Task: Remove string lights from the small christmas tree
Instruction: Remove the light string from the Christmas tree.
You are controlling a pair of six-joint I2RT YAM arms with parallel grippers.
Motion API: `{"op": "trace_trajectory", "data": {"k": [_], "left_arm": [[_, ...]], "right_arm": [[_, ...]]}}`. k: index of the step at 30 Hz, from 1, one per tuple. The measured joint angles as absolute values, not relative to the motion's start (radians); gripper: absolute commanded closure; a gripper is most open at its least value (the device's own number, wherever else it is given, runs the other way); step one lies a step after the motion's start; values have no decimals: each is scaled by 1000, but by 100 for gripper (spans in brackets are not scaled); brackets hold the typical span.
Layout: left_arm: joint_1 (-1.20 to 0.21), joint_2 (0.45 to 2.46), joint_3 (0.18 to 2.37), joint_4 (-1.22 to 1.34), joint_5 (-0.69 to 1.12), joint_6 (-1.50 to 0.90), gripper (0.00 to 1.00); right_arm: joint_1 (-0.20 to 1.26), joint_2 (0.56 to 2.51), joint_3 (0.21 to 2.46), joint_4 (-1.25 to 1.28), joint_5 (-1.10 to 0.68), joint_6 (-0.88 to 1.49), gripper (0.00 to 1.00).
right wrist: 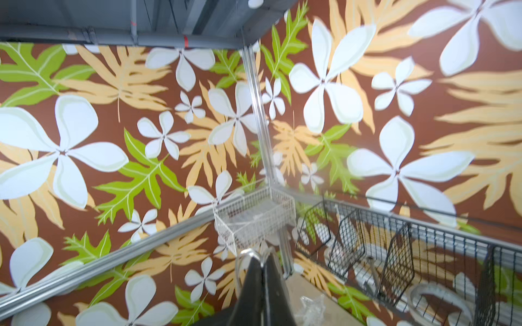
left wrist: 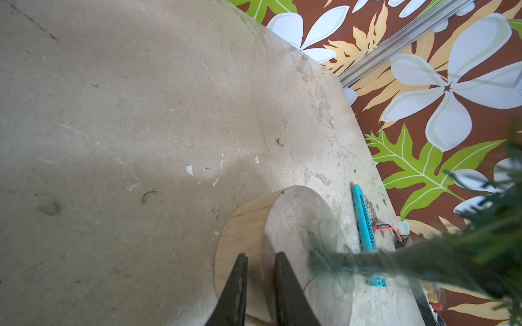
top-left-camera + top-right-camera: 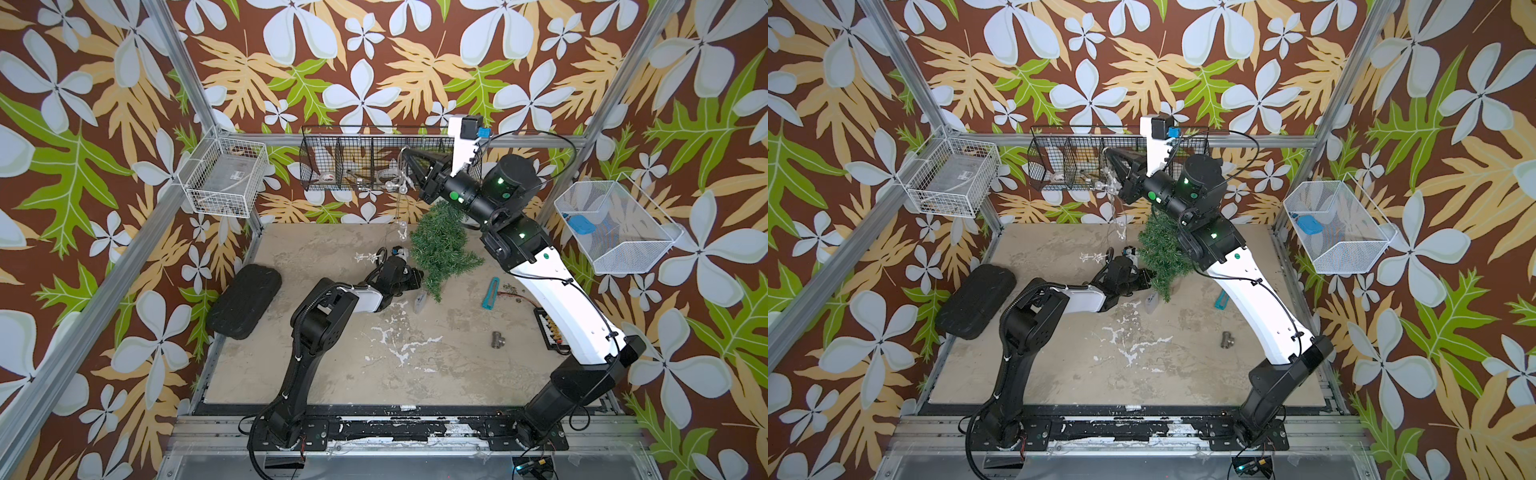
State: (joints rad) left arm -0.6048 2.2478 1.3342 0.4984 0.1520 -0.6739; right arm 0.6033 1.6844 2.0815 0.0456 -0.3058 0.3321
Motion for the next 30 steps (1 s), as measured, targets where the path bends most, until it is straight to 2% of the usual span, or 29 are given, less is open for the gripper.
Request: {"op": "trace_trajectory", "data": {"k": [4, 9, 11, 13, 23, 28, 30], "left_arm": [[-605, 2249, 1336, 498, 150, -672, 81], [-605, 2248, 1335, 498, 148, -671, 80], [-605, 2248, 1335, 498, 148, -671, 80], [-604, 2248, 1335, 498, 148, -671, 80], [-601, 2238, 1335, 495, 155, -668, 81], [-599, 2194, 1317, 433, 109, -635, 80], [-595, 2172, 1294, 314, 49, -600, 79]], "right_arm": [[603, 1787, 2230, 84, -227, 300, 100], [603, 1973, 2567, 30, -173, 261, 100], [603, 1963, 2582, 11, -165, 257, 100], [603, 1899, 2508, 9, -165, 257, 100], [604, 1425, 1862, 62, -214, 264, 100], [603, 1301, 1642, 84, -216, 280, 100], [604, 1286, 1595, 79, -202, 279, 100]]}}
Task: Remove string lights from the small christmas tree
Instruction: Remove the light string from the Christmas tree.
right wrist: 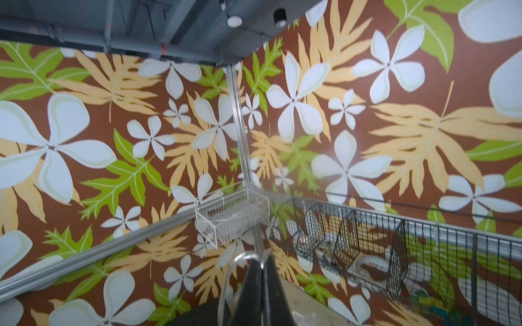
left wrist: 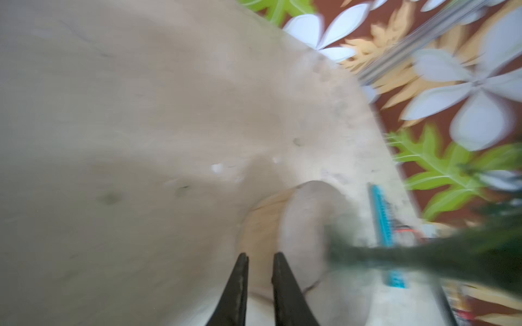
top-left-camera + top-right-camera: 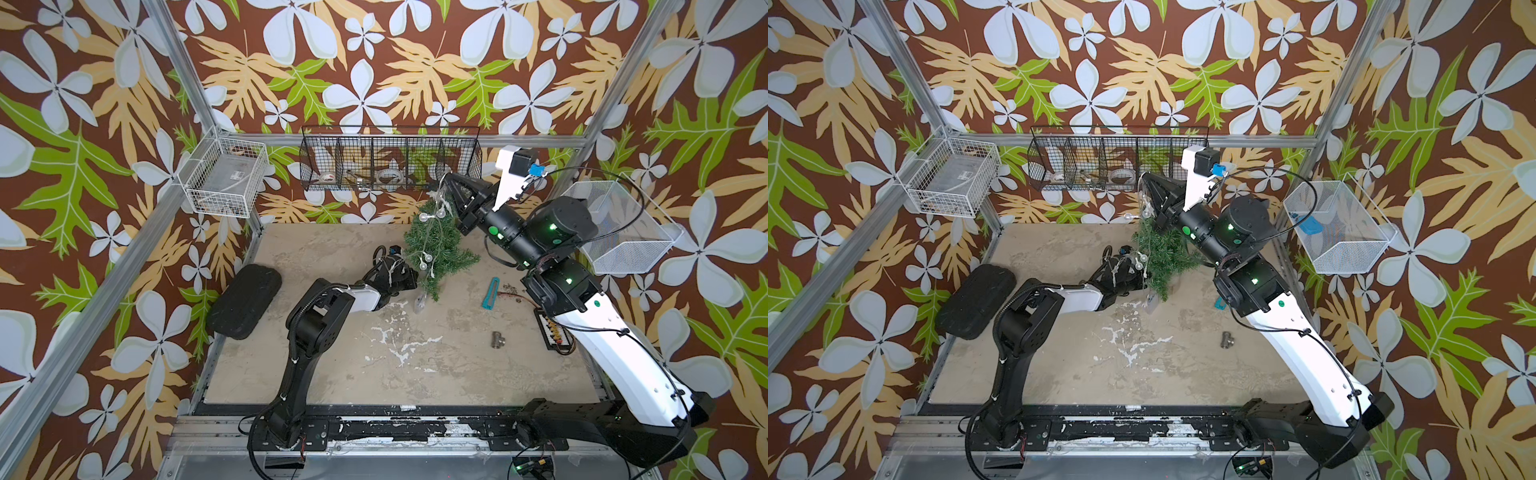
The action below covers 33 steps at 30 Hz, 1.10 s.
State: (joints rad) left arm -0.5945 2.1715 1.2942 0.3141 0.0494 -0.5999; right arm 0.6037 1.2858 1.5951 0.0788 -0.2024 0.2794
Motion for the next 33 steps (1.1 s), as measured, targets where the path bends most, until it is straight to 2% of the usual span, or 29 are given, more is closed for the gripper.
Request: {"op": "trace_trajectory", "data": {"k": [10, 22, 33], "left_arm": [[-582, 2064, 1255, 56, -71, -523, 74], [-548, 1903, 1192, -189, -58, -484, 75], [-546, 1705, 923, -267, 218, -434, 72]], "right_arm": [[603, 1277, 1610, 28, -77, 253, 100], [603, 1320, 1604, 37, -131, 294, 100], [604, 1515, 1634, 59, -156, 413, 100]]}}
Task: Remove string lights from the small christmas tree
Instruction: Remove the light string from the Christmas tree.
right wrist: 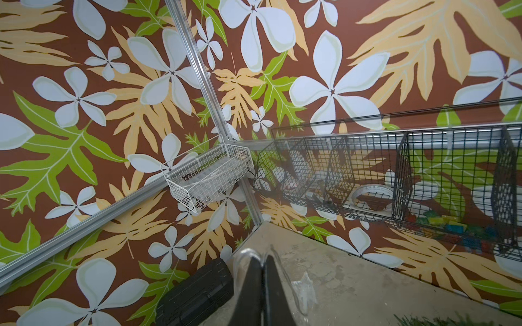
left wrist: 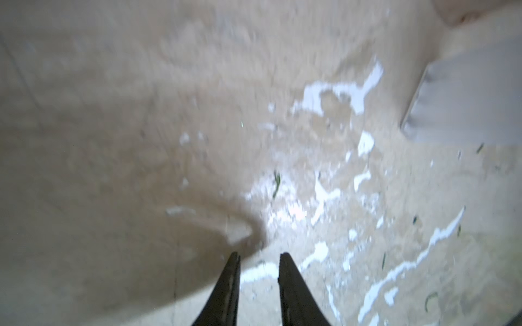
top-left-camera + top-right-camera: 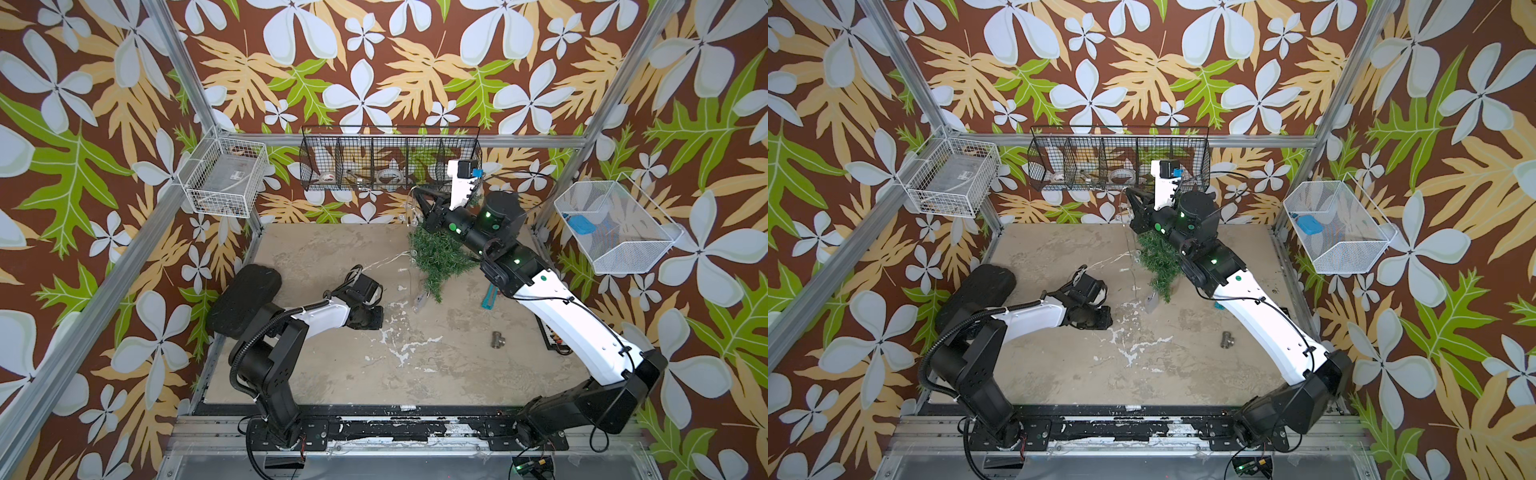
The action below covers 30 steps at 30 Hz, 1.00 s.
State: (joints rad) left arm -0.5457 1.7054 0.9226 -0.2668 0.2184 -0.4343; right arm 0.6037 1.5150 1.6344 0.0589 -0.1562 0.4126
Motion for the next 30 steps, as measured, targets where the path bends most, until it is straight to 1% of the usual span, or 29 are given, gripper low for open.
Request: {"op": "trace_trajectory", "data": {"k": [4, 8, 13, 17, 20, 22, 26, 30], "left_arm": [[-564, 1686, 898, -271, 325, -417, 72], [-595, 1709, 919, -261, 382, -398, 72], [-646, 1741, 938, -256, 435, -381, 71], [-660, 1718, 931, -256, 472, -360, 71], [-662, 1692, 930, -256, 488, -350, 69], [-664, 1676, 927, -256, 502, -342, 69], [-670, 1661, 922, -257, 515, -339, 69], [-670, 1616, 923, -263, 503, -339, 70]], "right_arm": [[611, 1597, 1695, 59, -158, 446, 100], [636, 1694, 1840, 55, -185, 474, 100], [656, 1840, 2102, 31, -186, 492, 100], [652, 2011, 2374, -43, -167, 488, 100], [652, 2114, 2530, -104, -158, 489, 100], [653, 2127, 2536, -126, -159, 489, 100], [654, 2088, 2452, -123, -157, 489, 100], [654, 2072, 2440, -125, -165, 481, 100]]}}
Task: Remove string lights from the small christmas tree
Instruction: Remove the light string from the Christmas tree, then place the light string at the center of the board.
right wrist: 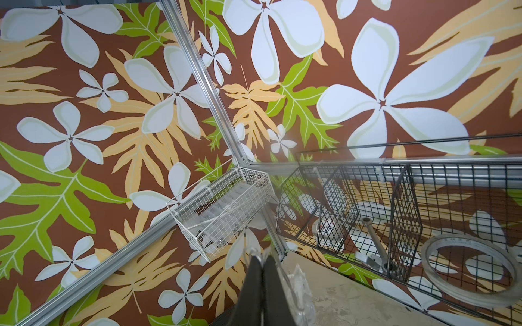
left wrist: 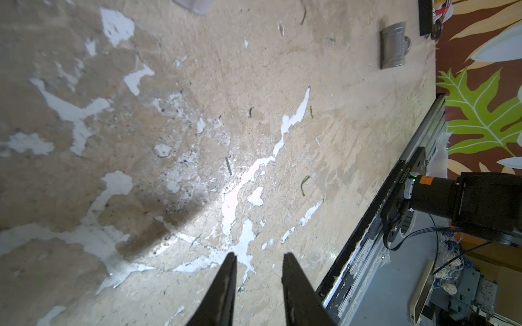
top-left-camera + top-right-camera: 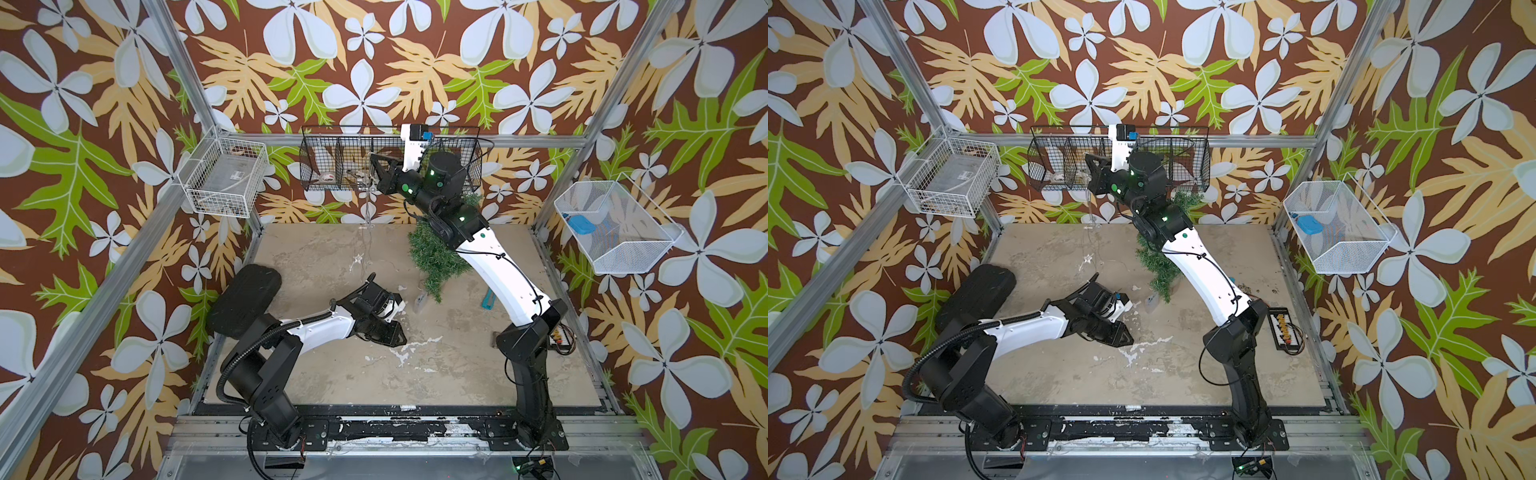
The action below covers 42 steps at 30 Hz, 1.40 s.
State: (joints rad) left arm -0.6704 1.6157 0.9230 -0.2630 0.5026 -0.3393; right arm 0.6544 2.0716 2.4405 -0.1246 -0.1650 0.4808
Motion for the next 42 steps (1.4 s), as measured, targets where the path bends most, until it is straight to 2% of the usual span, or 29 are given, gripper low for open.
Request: {"op": "trace_trajectory", "data": {"k": [4, 11, 16, 21, 26, 27, 29, 34, 36, 38, 42], "left_arm": [[-650, 1557, 936, -263, 489, -349, 73], [-519, 1387, 902, -256, 468, -418, 80], [-419, 1309, 889, -252, 428, -456, 80], [-298, 1284, 844, -247, 347, -508, 80], [-250, 1251, 781, -224, 304, -548, 79], [-249, 1250, 773, -219, 294, -550, 79], [-244, 1251, 766, -208, 292, -562, 79], [-244, 1255, 752, -172, 292, -574, 79], [-244, 1258, 748, -168, 294, -577, 79], [-244, 1264, 756, -167, 296, -577, 79], [-244, 1272, 769, -153, 295, -576, 79]], "right_arm": [[659, 1996, 2326, -147, -215, 464, 100], [668, 1762, 1973, -158, -244, 414, 100], [721, 1638, 1729, -151, -229, 402, 100], [803, 1584, 1493, -139, -173, 395, 100], [814, 1631, 1309, -127, -65, 416, 100], [814, 1654, 1297, -130, -42, 416, 98], [814, 1703, 1298, -144, -4, 416, 85], [829, 1748, 1316, -234, 60, 405, 37], [845, 1711, 1292, -249, 66, 389, 27], [861, 1657, 1252, -263, 80, 385, 22], [865, 1573, 1155, -274, 128, 377, 19]]}}
